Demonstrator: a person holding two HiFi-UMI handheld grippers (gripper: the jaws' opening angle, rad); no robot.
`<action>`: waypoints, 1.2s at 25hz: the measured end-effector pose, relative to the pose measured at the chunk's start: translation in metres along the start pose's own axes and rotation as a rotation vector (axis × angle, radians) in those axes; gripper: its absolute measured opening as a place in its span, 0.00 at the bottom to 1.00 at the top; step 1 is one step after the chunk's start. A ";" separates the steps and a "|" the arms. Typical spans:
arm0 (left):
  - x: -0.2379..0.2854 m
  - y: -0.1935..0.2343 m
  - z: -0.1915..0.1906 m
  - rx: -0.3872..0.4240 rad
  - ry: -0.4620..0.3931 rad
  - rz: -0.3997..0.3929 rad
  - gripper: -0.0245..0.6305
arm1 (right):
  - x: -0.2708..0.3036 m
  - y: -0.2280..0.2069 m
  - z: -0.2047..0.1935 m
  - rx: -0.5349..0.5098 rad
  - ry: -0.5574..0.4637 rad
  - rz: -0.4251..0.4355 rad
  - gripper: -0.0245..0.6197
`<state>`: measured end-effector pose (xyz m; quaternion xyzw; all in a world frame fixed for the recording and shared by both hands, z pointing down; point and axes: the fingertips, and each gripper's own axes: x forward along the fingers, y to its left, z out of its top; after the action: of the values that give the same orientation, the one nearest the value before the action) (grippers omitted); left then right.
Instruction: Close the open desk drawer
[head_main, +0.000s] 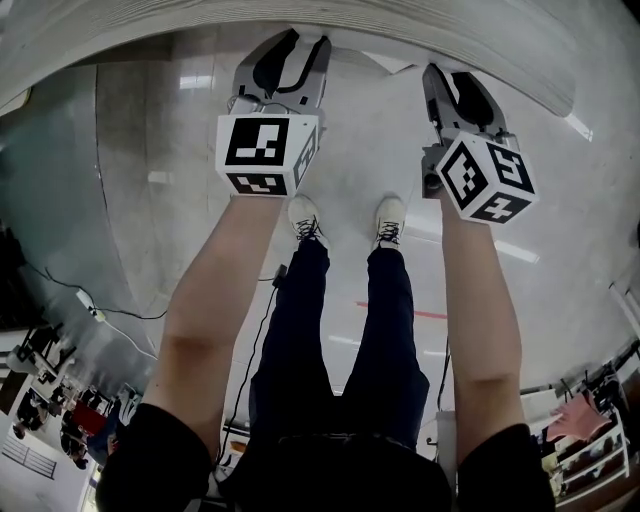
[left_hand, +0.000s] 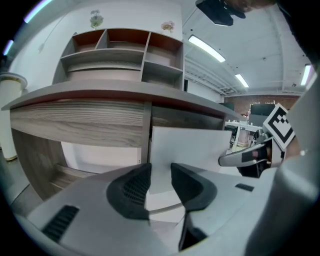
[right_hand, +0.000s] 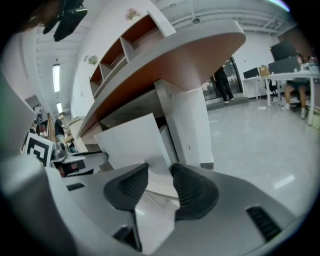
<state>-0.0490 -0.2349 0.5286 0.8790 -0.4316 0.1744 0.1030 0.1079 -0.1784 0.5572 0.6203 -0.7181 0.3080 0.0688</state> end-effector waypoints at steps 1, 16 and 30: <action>0.002 0.000 0.002 0.004 0.001 0.006 0.25 | 0.002 -0.002 0.002 0.019 -0.001 -0.016 0.30; 0.011 0.008 0.007 -0.082 -0.006 0.088 0.25 | 0.013 -0.004 0.010 0.153 -0.015 -0.069 0.31; -0.080 -0.062 -0.005 -0.177 0.048 -0.124 0.05 | -0.056 0.065 -0.003 0.082 0.027 0.253 0.06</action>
<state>-0.0460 -0.1381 0.5001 0.8871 -0.3876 0.1497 0.2011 0.0593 -0.1267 0.5093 0.5228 -0.7764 0.3517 0.0136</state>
